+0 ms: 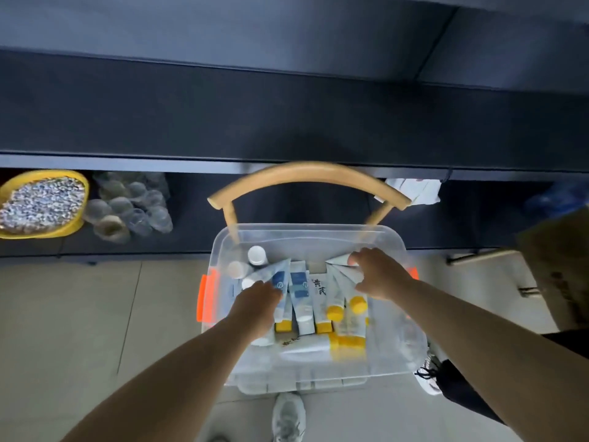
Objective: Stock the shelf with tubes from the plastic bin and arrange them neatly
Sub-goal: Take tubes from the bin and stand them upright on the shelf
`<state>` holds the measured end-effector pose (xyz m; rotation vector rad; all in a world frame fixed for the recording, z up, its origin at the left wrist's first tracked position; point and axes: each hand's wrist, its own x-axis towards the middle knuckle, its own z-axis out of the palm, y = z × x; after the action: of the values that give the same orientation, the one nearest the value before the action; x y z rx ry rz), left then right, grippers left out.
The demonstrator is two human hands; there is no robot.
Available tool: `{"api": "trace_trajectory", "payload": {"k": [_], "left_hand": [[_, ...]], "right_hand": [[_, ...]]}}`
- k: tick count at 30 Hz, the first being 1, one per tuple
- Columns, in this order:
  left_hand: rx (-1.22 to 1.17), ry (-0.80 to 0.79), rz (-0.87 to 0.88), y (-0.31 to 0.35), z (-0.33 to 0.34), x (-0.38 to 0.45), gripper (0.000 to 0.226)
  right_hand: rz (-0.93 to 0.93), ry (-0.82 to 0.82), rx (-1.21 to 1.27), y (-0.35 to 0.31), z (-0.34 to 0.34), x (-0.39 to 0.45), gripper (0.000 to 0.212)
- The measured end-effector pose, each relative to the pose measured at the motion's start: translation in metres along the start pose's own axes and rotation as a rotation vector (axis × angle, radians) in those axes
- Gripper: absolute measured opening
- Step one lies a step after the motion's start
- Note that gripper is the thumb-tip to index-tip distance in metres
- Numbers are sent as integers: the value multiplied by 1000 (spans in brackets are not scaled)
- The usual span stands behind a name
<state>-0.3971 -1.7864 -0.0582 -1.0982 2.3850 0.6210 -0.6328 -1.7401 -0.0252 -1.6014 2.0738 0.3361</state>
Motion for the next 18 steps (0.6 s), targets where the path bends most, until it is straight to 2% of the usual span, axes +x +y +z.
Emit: {"api": "trace_trajectory", "payload": {"k": [6,11,18], "left_hand": [[-21,0,-14,8,18,36,41],[-52,-2,-42,5,34,55,43],[-63,12,-22,0,45,65,46]], "right_hand": [[-2,1,-16,30,21,34,51],[-39,51,-176,42,32,60,32],[-46,71,-284,42,55,80,25]]}}
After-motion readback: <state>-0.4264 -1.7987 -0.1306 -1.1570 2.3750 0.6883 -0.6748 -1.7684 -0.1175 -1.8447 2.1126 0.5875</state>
